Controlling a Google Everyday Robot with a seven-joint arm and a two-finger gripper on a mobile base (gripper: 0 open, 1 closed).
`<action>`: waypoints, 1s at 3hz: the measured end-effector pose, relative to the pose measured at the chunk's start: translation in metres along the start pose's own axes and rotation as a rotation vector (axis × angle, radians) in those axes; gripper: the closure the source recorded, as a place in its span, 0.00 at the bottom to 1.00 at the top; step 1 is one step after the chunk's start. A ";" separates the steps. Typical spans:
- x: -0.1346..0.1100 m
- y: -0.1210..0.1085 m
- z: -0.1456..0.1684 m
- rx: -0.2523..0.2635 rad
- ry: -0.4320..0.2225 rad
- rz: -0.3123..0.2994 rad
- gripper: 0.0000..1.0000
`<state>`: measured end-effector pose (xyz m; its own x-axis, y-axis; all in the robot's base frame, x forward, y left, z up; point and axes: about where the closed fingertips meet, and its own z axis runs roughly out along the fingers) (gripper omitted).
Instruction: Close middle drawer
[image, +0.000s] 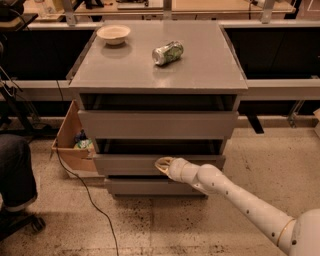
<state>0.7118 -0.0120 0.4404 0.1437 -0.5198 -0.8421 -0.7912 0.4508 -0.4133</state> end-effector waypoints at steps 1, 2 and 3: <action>-0.006 0.000 0.004 -0.002 -0.018 -0.002 1.00; -0.005 0.003 0.001 0.003 -0.035 0.005 1.00; -0.009 0.005 0.001 0.031 -0.038 -0.027 1.00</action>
Offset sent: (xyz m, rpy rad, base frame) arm -0.0093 -0.0087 0.0023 0.0568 -0.0216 -0.0034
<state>0.7077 -0.0044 0.4453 0.1875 -0.5042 -0.8430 -0.7680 0.4598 -0.4458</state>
